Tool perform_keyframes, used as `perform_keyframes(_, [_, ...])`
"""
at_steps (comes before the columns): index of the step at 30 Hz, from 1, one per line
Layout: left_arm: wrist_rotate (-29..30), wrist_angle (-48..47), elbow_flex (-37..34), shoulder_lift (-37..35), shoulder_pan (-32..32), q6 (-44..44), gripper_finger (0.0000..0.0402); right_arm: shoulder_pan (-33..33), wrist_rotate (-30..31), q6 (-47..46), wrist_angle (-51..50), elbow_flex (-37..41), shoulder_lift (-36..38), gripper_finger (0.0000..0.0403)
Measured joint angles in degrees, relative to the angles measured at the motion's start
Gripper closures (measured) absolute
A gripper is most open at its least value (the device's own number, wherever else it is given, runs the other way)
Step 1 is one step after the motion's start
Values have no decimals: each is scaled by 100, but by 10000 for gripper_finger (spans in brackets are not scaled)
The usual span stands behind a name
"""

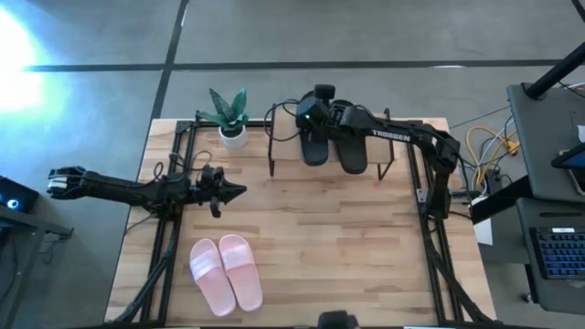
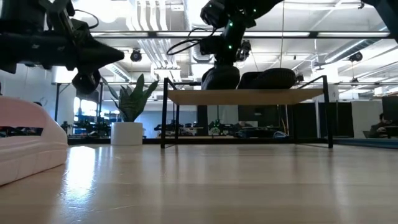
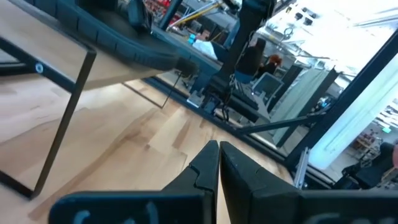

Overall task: Pick and place slides into the shelf
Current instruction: Put the black slipper on the shelf

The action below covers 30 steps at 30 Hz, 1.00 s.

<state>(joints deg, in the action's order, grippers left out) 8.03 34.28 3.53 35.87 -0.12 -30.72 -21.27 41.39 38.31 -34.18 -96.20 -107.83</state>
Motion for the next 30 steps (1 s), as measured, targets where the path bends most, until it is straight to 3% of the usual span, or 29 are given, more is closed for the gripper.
perform_keyframes(6, [0,22,4,127,0,-8,402,-42,-27,-76,-170,0,-37,377])
perform_keyframes(12, [-2,96,15,154,0,-37,402,-23,-116,-618,-748,0,-33,325])
perform_keyframes(20, [-2,123,20,150,0,-44,402,86,-61,-790,-787,-9,124,263])
perform_keyframes(30, [-4,129,20,148,0,-50,402,538,-58,-1513,-1653,-17,490,243])
